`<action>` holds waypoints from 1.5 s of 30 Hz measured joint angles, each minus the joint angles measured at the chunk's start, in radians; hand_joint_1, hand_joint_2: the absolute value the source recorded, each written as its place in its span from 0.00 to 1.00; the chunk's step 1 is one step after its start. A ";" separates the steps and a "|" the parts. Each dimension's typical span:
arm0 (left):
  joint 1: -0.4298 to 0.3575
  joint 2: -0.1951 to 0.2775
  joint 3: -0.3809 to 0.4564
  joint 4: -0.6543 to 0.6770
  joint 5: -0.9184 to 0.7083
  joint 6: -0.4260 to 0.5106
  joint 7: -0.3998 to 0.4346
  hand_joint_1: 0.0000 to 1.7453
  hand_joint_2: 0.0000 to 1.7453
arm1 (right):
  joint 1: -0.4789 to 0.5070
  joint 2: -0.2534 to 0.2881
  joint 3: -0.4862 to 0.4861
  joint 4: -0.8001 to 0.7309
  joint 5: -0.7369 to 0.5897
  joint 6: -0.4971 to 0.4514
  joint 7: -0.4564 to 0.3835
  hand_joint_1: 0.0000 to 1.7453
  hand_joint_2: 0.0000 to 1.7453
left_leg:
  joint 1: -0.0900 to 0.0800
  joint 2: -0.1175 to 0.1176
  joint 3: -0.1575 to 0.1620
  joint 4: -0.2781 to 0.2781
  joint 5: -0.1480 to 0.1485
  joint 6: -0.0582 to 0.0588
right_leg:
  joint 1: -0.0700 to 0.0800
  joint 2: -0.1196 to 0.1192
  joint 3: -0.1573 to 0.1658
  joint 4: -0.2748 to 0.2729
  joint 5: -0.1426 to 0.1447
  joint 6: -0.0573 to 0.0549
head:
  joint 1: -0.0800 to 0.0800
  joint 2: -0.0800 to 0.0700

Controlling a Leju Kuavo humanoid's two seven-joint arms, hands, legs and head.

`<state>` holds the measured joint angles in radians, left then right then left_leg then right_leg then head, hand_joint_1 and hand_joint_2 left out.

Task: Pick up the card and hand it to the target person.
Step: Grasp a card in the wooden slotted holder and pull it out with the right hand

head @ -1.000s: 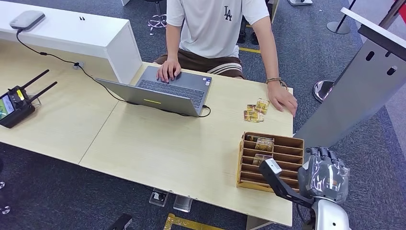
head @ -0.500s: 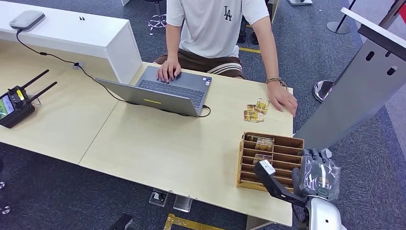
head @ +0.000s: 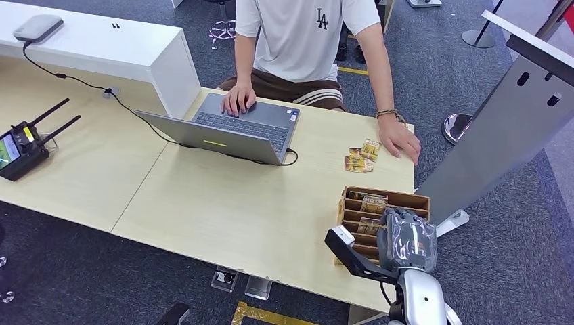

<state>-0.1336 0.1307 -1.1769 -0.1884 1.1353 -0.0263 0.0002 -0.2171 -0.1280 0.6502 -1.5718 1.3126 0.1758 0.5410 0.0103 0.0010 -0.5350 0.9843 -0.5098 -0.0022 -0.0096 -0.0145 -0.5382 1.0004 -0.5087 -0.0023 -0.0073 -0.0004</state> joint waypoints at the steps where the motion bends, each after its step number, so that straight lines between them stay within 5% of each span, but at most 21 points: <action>1: 0.000 0.000 0.000 0.000 0.000 0.000 0.000 0.00 0.00 | -0.004 0.008 0.005 0.011 -0.003 -0.001 -0.003 0.43 1.00 | 0.000 0.000 0.000 0.000 0.000 0.000 | 0.000 0.000 0.000 0.000 0.000 0.000 | 0.000 0.000; 8: -0.002 -0.001 -0.001 0.000 -0.006 0.000 0.003 0.00 0.00 | -0.022 0.048 0.030 0.076 -0.015 -0.015 -0.010 0.36 1.00 | 0.000 0.000 0.000 0.000 0.000 0.000 | 0.000 0.000 0.000 0.000 0.000 0.000 | 0.000 0.000; 15: -0.006 -0.001 -0.009 0.000 -0.009 -0.002 0.007 0.00 0.00 | -0.036 0.063 0.036 0.125 -0.026 -0.027 -0.010 0.49 1.00 | 0.000 0.000 0.000 0.000 0.000 0.000 | 0.000 0.000 0.000 0.000 0.000 0.000 | 0.000 0.000; 45: -0.009 -0.001 -0.018 0.000 -0.018 -0.010 0.013 0.00 0.00 | -0.055 0.069 0.045 0.206 -0.042 -0.046 0.004 0.48 1.00 | 0.000 0.000 0.000 0.000 0.000 0.000 | 0.000 0.000 0.000 0.000 0.000 0.000 | 0.000 0.000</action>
<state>-0.1423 0.1293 -1.1950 -0.1884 1.1173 -0.0359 0.0136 -0.2726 -0.0587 0.6952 -1.3656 1.2711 0.1294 0.5448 0.0103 0.0011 -0.5347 0.9844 -0.5097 -0.0022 -0.0096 -0.0145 -0.5385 1.0003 -0.5087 -0.0023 -0.0072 -0.0004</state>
